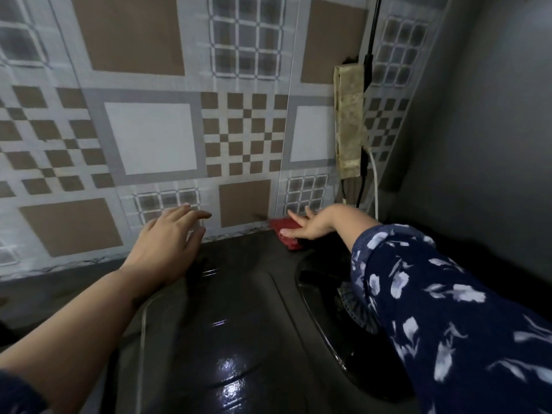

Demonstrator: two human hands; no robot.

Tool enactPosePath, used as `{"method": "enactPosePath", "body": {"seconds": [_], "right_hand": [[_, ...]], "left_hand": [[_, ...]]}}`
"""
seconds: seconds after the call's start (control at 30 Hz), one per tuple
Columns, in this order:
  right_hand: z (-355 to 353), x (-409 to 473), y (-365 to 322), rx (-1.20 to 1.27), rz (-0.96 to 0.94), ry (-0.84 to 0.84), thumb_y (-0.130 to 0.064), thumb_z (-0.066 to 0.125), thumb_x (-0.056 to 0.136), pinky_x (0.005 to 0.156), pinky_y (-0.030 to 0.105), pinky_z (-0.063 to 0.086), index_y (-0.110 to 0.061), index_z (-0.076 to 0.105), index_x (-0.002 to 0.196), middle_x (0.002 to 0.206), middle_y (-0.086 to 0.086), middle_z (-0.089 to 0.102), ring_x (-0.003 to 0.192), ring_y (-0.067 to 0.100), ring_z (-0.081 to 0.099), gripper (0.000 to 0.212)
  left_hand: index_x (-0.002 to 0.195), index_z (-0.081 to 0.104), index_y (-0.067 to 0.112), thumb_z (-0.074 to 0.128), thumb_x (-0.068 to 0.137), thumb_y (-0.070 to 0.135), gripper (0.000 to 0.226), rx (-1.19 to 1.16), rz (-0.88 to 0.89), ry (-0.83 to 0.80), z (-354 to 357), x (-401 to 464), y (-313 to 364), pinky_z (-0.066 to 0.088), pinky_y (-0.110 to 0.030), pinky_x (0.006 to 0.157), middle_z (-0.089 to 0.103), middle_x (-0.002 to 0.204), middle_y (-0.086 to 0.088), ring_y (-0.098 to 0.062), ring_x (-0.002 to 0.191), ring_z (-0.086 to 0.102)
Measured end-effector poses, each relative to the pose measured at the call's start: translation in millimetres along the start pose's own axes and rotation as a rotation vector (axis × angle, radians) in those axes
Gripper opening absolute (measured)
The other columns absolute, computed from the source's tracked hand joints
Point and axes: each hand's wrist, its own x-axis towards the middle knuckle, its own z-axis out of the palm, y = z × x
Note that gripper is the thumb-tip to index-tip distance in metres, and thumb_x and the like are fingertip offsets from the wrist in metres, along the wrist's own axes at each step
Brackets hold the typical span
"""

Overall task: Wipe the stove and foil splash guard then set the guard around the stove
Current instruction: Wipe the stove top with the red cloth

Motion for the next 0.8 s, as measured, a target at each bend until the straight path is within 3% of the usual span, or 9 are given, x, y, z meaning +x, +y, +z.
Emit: {"method": "enactPosePath", "body": {"seconds": [0.13, 0.23, 0.33, 0.43, 0.5, 0.6, 0.7, 0.8], "right_hand": [[-3, 5, 41, 0.151, 0.141, 0.067, -0.080, 0.021, 0.078, 0.116, 0.052, 0.003, -0.035, -0.015, 0.146, 0.155, 0.007, -0.027, 0.145, 0.034, -0.012, 0.088], [13, 4, 59, 0.310, 0.366, 0.250, -0.081, 0.021, 0.079, 0.113, 0.060, -0.007, -0.039, -0.005, 0.147, 0.157, 0.004, -0.022, 0.143, 0.038, -0.016, 0.084], [30, 8, 47, 0.552, 0.444, 0.404, -0.059, 0.019, 0.091, 0.111, 0.053, -0.019, -0.026, 0.003, 0.150, 0.158, 0.009, -0.018, 0.142, 0.034, -0.024, 0.070], [24, 8, 13, 0.626, 0.580, 0.464, -0.058, 0.032, 0.091, 0.115, 0.053, -0.009, -0.024, -0.001, 0.149, 0.158, 0.012, -0.014, 0.143, 0.038, -0.014, 0.076], [18, 7, -12, 0.552, 0.573, 0.411, -0.062, 0.042, 0.085, 0.113, 0.059, -0.008, -0.025, -0.007, 0.148, 0.157, 0.013, -0.017, 0.141, 0.045, -0.013, 0.089], [25, 3, -40, 0.532, 0.516, 0.415, -0.054, 0.036, 0.093, 0.114, 0.057, -0.008, -0.027, -0.009, 0.147, 0.156, 0.013, -0.020, 0.141, 0.042, -0.017, 0.075], [39, -12, -62, 0.594, 0.344, 0.431, -0.052, 0.030, 0.095, 0.114, 0.057, -0.008, -0.027, -0.008, 0.148, 0.155, 0.015, -0.025, 0.140, 0.042, -0.022, 0.070], [54, -30, -92, 0.342, 0.191, 0.383, -0.065, 0.025, 0.089, 0.108, 0.066, -0.013, -0.040, -0.005, 0.146, 0.154, 0.015, -0.027, 0.136, 0.052, -0.023, 0.069]], "left_hand": [[0.132, 0.047, 0.028, 0.038, 0.096, 0.032, 0.038, 0.008, -0.004, -0.016, 1, 5, 3, 0.028, -0.049, 0.113, 0.043, 0.146, -0.005, -0.020, 0.141, 0.028], [0.132, 0.048, 0.028, 0.038, 0.096, 0.031, 0.037, 0.005, 0.004, -0.024, 2, 7, 7, 0.028, -0.050, 0.113, 0.043, 0.146, -0.004, -0.020, 0.141, 0.028], [0.131, 0.048, 0.028, 0.038, 0.096, 0.032, 0.037, -0.007, 0.008, -0.028, 3, 7, 10, 0.028, -0.051, 0.113, 0.043, 0.145, -0.004, -0.020, 0.141, 0.028], [0.130, 0.049, 0.028, 0.039, 0.096, 0.032, 0.036, -0.015, 0.014, -0.024, 2, 3, 8, 0.029, -0.051, 0.112, 0.045, 0.144, -0.004, -0.021, 0.140, 0.030], [0.129, 0.051, 0.027, 0.039, 0.096, 0.031, 0.035, -0.020, 0.017, -0.001, -2, -1, 5, 0.032, -0.050, 0.110, 0.048, 0.141, -0.004, -0.022, 0.138, 0.034], [0.127, 0.052, 0.027, 0.038, 0.095, 0.033, 0.035, -0.025, 0.013, 0.008, -13, -9, -1, 0.035, -0.050, 0.108, 0.051, 0.138, -0.004, -0.024, 0.134, 0.039], [0.124, 0.053, 0.027, 0.038, 0.095, 0.033, 0.033, -0.011, 0.013, 0.031, -25, -21, -9, 0.038, -0.049, 0.105, 0.054, 0.133, -0.003, -0.024, 0.132, 0.042], [0.123, 0.055, 0.026, 0.039, 0.095, 0.034, 0.033, -0.005, -0.039, 0.046, -37, -40, -17, 0.037, -0.048, 0.104, 0.055, 0.132, -0.003, -0.024, 0.132, 0.041]]}}
